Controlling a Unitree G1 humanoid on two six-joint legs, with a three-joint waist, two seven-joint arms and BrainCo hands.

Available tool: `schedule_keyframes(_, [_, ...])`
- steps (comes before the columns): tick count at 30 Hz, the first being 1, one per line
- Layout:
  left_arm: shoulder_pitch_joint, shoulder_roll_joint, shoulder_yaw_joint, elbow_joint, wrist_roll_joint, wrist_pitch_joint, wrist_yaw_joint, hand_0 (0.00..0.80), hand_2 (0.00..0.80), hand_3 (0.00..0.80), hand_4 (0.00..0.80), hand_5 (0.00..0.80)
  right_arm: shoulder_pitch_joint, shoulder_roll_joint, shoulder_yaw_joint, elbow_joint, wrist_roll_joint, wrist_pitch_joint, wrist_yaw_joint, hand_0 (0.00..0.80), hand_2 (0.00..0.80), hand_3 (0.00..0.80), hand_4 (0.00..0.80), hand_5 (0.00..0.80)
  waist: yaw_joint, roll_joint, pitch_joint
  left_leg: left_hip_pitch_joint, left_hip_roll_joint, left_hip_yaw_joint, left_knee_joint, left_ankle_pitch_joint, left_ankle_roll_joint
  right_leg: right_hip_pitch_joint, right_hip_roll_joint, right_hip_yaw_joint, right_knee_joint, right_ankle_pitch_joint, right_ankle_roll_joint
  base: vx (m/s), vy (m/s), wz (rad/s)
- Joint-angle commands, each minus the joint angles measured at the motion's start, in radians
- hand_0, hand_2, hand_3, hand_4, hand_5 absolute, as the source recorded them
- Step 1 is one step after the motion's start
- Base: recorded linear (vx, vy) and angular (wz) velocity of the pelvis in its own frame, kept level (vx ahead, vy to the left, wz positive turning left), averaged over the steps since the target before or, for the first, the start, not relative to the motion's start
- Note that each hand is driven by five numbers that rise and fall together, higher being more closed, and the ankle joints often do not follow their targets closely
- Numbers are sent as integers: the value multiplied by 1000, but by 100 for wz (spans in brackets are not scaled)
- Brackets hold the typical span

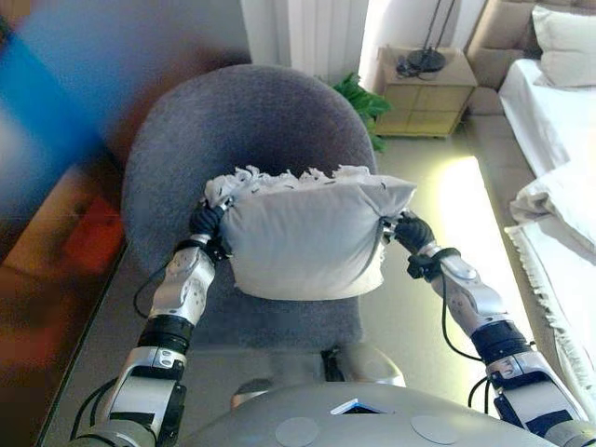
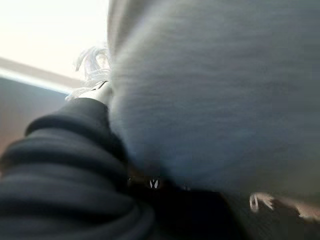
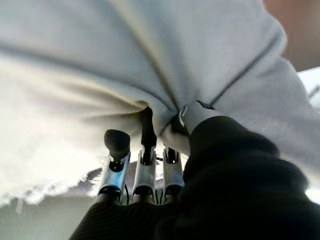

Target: Pick up the cushion and take it to the sofa

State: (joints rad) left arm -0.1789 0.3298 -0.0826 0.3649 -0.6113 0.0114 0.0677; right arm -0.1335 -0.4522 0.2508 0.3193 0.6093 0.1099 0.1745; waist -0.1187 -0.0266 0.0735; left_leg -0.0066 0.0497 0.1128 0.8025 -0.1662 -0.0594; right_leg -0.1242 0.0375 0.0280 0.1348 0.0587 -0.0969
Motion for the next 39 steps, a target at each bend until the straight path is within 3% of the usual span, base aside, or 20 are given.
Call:
schedule_keyframes(1, [-33, 11, -22, -116, -24, -78, -53, 800, 800, 800, 800, 800, -66, 23, -5, -91, 25, -97, 52, 800, 800, 800, 800, 800, 16, -65, -49, -50, 62, 15, -120, 207, 11, 84, -85, -60, -32, -6, 100, 185, 39, -25])
schedule_keyframes(7, [-48, 16, -4, -92, -28, -66, -53, 800, 800, 800, 800, 800, -120, 12, -12, -96, 48, -25, 42, 800, 800, 800, 800, 800, 40, -29, -50, 23, 95, -93, -481, 238, -26, 108, -83, -30, -20, -53, 131, 156, 139, -23])
schedule_keyframes(10, [-46, 18, 4, -88, -35, -65, -46, 800, 800, 800, 800, 800, -137, 21, -4, -100, 37, -6, 32, 800, 800, 800, 800, 800, 44, -2, -49, 53, 97, -115, -606, 221, -43, 116, -93, -22, -2, -80, 152, 104, 167, -24])
schedule_keyframes(18, [-70, 21, -25, -53, -45, -71, -59, 800, 800, 800, 800, 800, -115, 22, -11, -124, 21, -8, 2, 800, 800, 800, 800, 800, 18, 28, -35, 79, 81, -26, -741, 154, -34, 97, -153, -52, 39, -104, 205, 2, 179, -33])
schedule_keyframes(27, [-105, 26, -53, -23, -6, -69, -33, 800, 800, 800, 800, 800, -102, 75, 8, -97, 39, -42, -46, 800, 800, 800, 800, 800, 24, 26, -7, 58, 21, -7, -729, 115, 7, 70, -223, -64, 29, -58, 260, -66, 156, -1])
schedule_keyframes(30, [-107, 34, -58, -21, 23, -46, -13, 800, 800, 800, 800, 800, -104, 95, 14, -81, 34, -38, -40, 800, 800, 800, 800, 800, 43, 17, -3, 54, 6, 18, -712, 100, 19, 66, -254, -100, 50, -34, 266, -24, 89, -7])
schedule_keyframes(32, [-114, 46, -54, -9, 20, -41, -2, 800, 800, 800, 800, 800, -111, 105, 21, -77, 52, -23, -33, 800, 800, 800, 800, 800, 55, 8, 7, 36, 9, 37, -661, 75, 22, 50, -288, -114, 79, -25, 264, -32, 9, -21])
schedule_keyframes(34, [-138, 43, -59, 29, 25, -43, 2, 800, 800, 800, 800, 800, -135, 122, 35, -47, 54, -22, -41, 800, 800, 800, 800, 800, 63, -4, 22, 13, 18, 40, -594, 48, 22, 41, -313, -96, 93, -20, 262, 8, -51, -33])
schedule_keyframes(39, [-230, 40, -108, 87, 36, -55, 33, 800, 800, 800, 800, 800, -248, 128, 74, 21, 102, -38, -63, 800, 800, 800, 800, 800, 83, -32, 71, -122, 61, 22, -384, -16, -4, -15, -329, -74, 134, -36, 278, -58, -137, -12])
